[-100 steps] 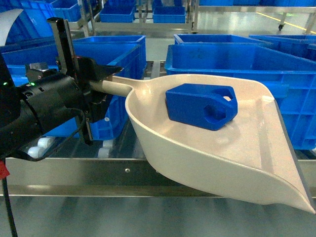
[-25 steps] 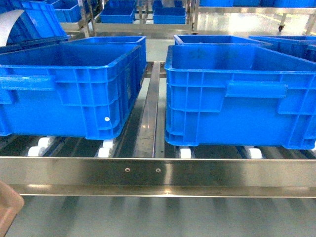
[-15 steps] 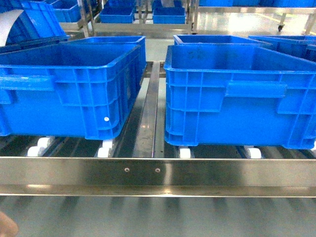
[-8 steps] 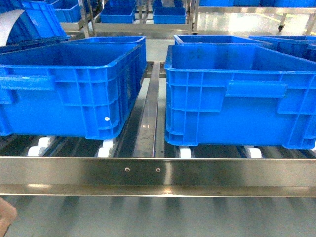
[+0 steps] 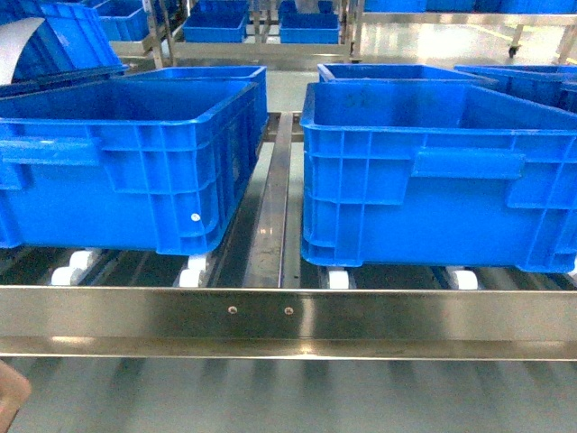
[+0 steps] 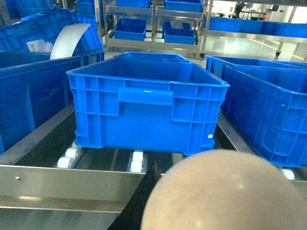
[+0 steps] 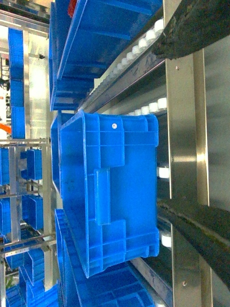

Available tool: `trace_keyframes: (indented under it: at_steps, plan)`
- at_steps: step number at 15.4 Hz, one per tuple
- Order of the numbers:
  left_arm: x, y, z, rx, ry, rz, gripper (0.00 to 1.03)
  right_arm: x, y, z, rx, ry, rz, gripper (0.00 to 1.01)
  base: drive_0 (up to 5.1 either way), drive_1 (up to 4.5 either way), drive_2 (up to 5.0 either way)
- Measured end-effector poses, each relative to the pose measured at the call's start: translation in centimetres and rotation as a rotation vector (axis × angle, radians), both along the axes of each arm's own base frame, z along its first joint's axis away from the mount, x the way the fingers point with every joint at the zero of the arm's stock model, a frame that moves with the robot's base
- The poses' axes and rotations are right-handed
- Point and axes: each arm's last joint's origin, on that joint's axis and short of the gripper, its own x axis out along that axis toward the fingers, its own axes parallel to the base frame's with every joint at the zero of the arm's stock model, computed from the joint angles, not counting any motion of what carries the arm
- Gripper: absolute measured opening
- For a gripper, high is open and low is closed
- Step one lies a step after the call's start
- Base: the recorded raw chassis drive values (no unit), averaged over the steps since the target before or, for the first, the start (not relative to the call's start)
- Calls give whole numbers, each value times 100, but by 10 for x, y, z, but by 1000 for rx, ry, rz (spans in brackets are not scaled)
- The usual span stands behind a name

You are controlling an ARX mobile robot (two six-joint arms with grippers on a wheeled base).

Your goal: Place part in tray to right shelf

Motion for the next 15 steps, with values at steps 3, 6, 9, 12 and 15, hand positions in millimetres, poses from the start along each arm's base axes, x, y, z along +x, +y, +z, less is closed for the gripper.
trace_keyframes:
  at_steps: [3,6,9,12,15]
  plan:
    - [0,0,0,0,0,0,13,0,0,0,0,0,0,98,0,0,0]
    - [0,0,0,0,0,0,13,0,0,0,0,0,0,98,0,0,0]
    - [0,0,0,0,0,0,13,0,0,0,0,0,0,98,0,0,0]
    - [0,0,0,0,0,0,13,0,0,0,0,0,0,98,0,0,0]
    - [0,0,0,0,0,0,13,0,0,0,0,0,0,98,0,0,0]
